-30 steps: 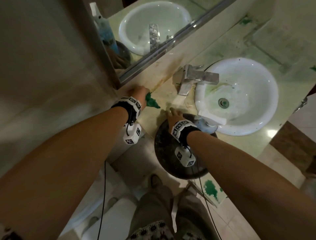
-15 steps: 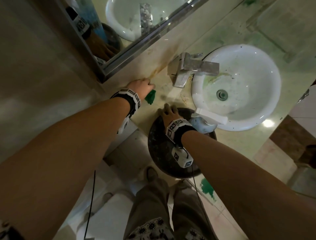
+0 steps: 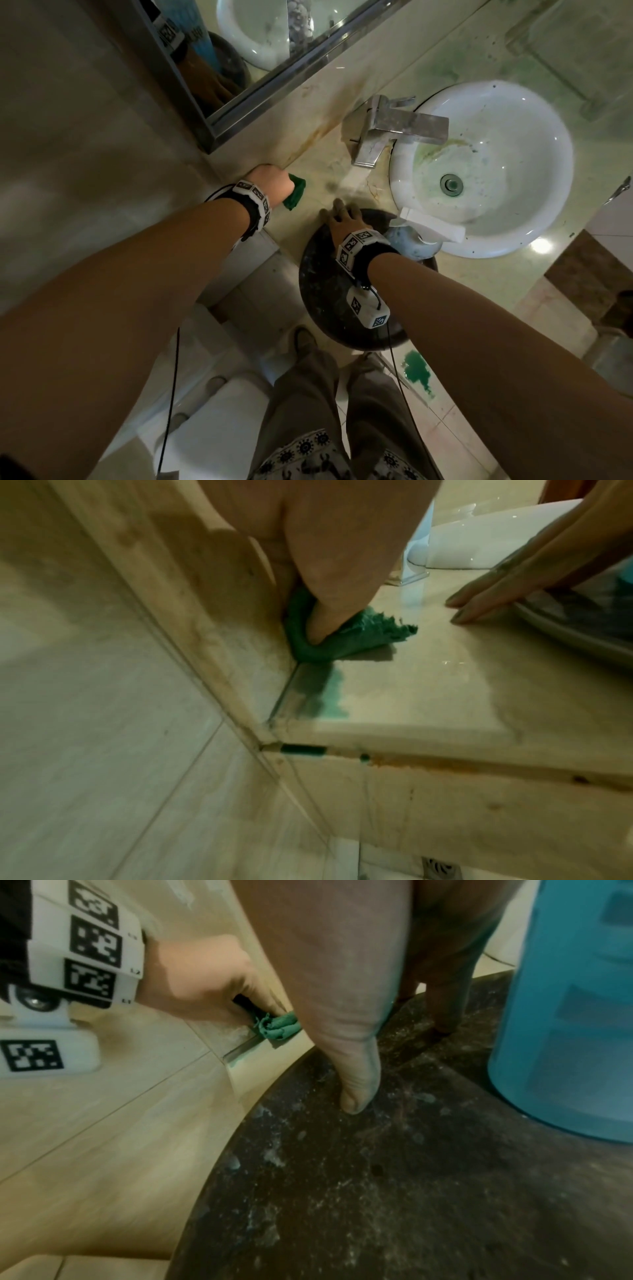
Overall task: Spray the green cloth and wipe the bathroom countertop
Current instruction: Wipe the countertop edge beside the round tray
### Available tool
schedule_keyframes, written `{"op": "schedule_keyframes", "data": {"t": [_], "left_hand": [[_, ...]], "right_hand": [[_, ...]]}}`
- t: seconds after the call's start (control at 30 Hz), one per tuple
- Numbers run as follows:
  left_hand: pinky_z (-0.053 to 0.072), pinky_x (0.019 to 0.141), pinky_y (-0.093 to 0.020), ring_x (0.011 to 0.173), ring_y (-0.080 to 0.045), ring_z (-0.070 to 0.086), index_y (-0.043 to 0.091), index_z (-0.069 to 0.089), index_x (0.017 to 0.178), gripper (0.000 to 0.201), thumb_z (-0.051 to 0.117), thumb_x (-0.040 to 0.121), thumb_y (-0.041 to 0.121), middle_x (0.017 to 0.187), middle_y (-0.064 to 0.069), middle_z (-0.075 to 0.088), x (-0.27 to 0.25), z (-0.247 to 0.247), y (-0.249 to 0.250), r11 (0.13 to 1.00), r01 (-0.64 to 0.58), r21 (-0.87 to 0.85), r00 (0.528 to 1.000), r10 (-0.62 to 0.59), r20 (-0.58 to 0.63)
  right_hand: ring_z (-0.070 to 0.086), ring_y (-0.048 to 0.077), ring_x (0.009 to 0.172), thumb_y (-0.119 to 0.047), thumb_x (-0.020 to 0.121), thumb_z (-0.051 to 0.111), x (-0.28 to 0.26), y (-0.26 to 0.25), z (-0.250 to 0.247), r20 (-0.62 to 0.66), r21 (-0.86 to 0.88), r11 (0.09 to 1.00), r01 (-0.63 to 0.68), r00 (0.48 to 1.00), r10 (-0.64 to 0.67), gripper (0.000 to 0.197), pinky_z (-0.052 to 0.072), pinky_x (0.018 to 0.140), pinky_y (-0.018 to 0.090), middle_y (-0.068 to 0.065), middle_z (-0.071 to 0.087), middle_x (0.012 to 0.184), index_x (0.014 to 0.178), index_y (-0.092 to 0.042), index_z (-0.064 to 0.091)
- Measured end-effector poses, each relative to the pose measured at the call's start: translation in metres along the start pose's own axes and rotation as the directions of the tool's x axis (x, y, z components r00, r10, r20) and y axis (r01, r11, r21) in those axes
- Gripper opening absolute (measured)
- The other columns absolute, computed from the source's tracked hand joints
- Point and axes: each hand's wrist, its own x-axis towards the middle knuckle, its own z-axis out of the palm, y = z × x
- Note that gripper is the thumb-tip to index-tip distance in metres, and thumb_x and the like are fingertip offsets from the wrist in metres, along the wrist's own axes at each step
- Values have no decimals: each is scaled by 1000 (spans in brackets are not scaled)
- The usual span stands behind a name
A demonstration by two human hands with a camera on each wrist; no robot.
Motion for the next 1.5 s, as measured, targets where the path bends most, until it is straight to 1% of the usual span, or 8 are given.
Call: {"op": "schedule_keyframes", "data": {"t": [0.17, 0.4, 0.63, 0.83, 1.07, 1.23, 1.37, 1.5], "left_hand": [[57, 79, -40, 107, -30, 61, 3, 68, 109, 27, 52, 88, -2, 111, -12, 67, -10, 27, 0, 999, 10, 43, 997, -7, -78], [52, 90, -48, 123, -32, 47, -1, 58, 123, 34, 42, 93, 1, 126, -16, 58, -22, 53, 7, 996, 94, 7, 991, -93, -96], [54, 87, -43, 117, -31, 54, 1, 55, 124, 34, 44, 92, 1, 125, -16, 60, -33, 51, 12, 990, 142, -20, 986, -143, -81], [52, 89, -43, 113, -32, 58, 3, 57, 121, 33, 47, 90, -1, 121, -14, 62, -45, 47, 16, 978, 203, -56, 979, -204, -10], [51, 80, -38, 108, -35, 61, -2, 64, 114, 27, 46, 93, -3, 115, -18, 64, -56, 46, 17, 945, 282, -165, 958, -269, 101], [48, 79, -37, 105, -35, 62, -4, 63, 114, 25, 46, 95, 1, 116, -20, 63, -70, 62, 17, 849, 382, -365, 924, -352, 149], [48, 95, -38, 110, -37, 61, -6, 60, 121, 30, 44, 99, 6, 122, -24, 61, -82, 69, 21, 694, 431, -577, 893, -421, 161], [46, 98, -37, 112, -38, 61, -2, 60, 126, 34, 54, 94, 7, 126, -24, 60, -92, 54, 18, 568, 407, -716, 881, -452, 142]], "right_hand": [[-13, 38, 149, -18, 76, 77, 0, 1, 0, -6, 7, 1000, 8, 1000, -8, 109, 17, 115, 61, 8, -18, 162, 155, -24, 3], [-14, 38, 148, -18, 75, 77, 3, 2, 2, -5, 1, 1000, 6, 1000, -6, 110, 15, 116, 60, 7, -19, 162, 155, -25, 2], [-15, 37, 148, -14, 76, 76, 2, 2, 4, -17, 1, 1000, 12, 1000, -12, 108, 16, 116, 60, 6, -19, 162, 154, -26, 3], [-15, 38, 148, -17, 76, 78, 8, 4, 7, -17, -5, 1000, 17, 1000, -17, 109, 16, 116, 62, 6, -20, 161, 154, -27, 2], [-14, 40, 148, -20, 75, 78, 12, 5, 8, -20, -21, 1000, 19, 1000, -20, 110, 17, 116, 63, 8, -19, 161, 154, -27, 1], [-12, 38, 149, -20, 80, 72, 8, 5, 9, -46, -25, 999, 30, 998, -31, 103, 16, 117, 60, 6, -19, 162, 154, -27, 1], [-11, 39, 148, -19, 79, 71, 6, 1, 5, -51, -15, 1000, 18, 999, -19, 99, 17, 117, 60, 4, -15, 162, 154, -27, 6], [-7, 40, 149, -17, 84, 63, -4, -8, 4, -76, -5, 1000, 18, 997, -18, 91, 17, 118, 59, 7, -8, 163, 155, -20, 5]]}}
